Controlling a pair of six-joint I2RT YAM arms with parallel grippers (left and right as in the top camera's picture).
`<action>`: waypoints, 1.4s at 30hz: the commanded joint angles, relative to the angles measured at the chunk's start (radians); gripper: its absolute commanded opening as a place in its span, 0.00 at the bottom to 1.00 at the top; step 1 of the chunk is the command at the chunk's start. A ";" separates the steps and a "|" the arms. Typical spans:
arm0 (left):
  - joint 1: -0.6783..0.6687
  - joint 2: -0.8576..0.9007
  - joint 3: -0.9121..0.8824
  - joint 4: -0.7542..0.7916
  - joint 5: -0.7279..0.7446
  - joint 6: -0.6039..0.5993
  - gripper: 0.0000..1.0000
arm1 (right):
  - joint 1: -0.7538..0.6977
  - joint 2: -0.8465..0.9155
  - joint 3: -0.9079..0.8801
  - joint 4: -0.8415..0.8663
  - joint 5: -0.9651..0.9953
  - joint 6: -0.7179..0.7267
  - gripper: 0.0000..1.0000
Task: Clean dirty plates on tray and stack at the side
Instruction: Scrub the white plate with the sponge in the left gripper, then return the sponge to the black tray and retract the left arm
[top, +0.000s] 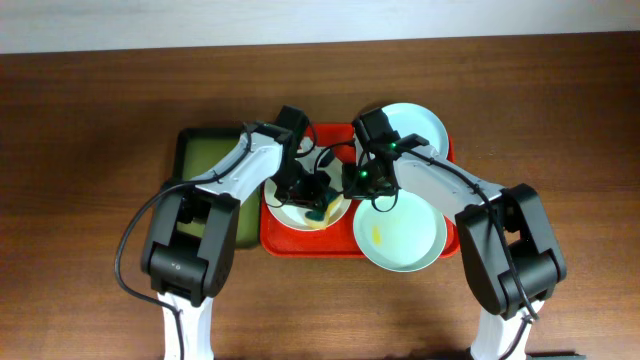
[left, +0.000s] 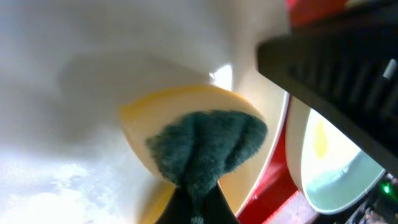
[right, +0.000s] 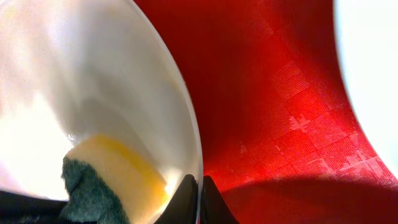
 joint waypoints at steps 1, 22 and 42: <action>0.019 0.018 0.174 -0.147 -0.098 0.079 0.00 | 0.008 -0.003 -0.016 -0.001 -0.005 -0.011 0.04; 0.332 -0.035 0.372 -0.387 -0.552 -0.175 0.00 | -0.052 -0.003 0.002 0.007 -0.111 -0.014 0.62; 0.666 -0.480 0.209 -0.109 -0.470 -0.280 0.99 | 0.019 -0.003 0.002 0.015 0.028 -0.011 0.31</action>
